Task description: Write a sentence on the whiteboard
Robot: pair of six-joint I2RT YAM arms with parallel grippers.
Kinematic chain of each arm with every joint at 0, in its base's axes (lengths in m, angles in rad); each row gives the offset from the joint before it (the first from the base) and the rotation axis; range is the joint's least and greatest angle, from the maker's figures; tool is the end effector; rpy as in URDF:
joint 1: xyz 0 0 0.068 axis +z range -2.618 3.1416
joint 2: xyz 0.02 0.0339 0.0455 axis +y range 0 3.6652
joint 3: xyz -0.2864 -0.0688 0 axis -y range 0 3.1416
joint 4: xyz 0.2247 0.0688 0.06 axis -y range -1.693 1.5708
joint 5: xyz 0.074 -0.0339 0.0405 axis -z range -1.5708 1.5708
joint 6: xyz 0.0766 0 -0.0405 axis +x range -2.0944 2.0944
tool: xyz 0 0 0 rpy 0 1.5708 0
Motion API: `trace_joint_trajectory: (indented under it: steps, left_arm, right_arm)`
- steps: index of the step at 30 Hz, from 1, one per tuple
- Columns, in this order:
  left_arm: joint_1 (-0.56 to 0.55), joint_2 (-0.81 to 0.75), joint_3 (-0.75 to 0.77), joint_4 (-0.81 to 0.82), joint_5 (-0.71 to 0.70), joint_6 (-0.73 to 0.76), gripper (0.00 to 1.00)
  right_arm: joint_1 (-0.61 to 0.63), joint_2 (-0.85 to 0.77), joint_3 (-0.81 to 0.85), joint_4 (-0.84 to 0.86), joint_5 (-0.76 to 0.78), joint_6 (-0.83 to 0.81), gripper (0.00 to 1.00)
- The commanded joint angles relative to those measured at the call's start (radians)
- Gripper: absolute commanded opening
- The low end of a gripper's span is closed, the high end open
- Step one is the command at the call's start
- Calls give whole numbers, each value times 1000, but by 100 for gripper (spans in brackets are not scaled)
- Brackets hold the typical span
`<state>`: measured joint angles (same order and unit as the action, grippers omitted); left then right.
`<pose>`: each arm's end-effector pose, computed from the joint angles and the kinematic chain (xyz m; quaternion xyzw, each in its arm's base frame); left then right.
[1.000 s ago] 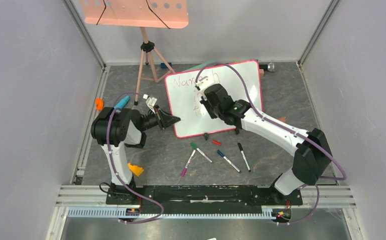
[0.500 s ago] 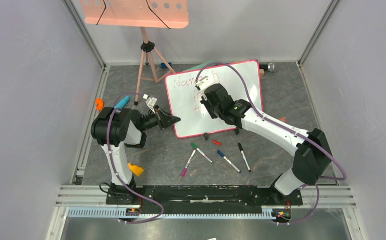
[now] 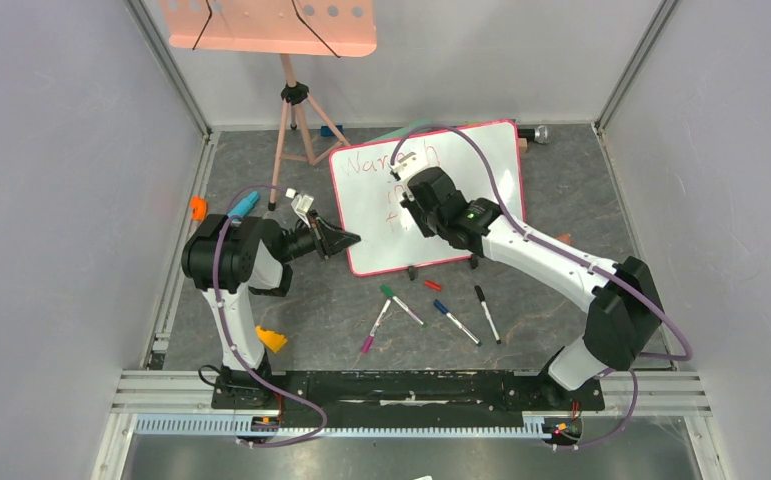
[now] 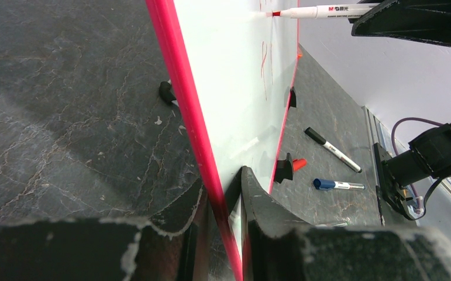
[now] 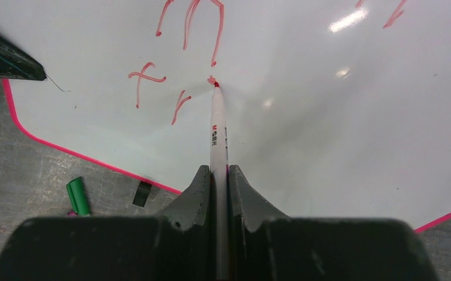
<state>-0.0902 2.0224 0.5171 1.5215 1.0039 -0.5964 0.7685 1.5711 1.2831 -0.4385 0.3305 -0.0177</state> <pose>0.3275 -0.0945 0.1528 0.1781 0.6811 -0.5281 0.4748 0.2776 0.2338 0.2963 -0.2824 0.8570 0.0086 0.4310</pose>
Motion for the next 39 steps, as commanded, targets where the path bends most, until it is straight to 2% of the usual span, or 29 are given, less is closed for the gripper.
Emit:
trace_joint_trajectory:
  steps: [1, 6, 39]
  left_arm:
    - [18, 24, 10, 35, -134, 121, 7]
    - [18, 21, 11, 36, -134, 121, 7]
    - [18, 19, 9, 35, -133, 127, 7]
  right_arm:
    - [-9, -8, 28, -1, 67, -9, 0]
    - [-8, -65, 0, 57, -43, -14, 0]
    - [-8, -42, -66, 50, -26, 2, 0]
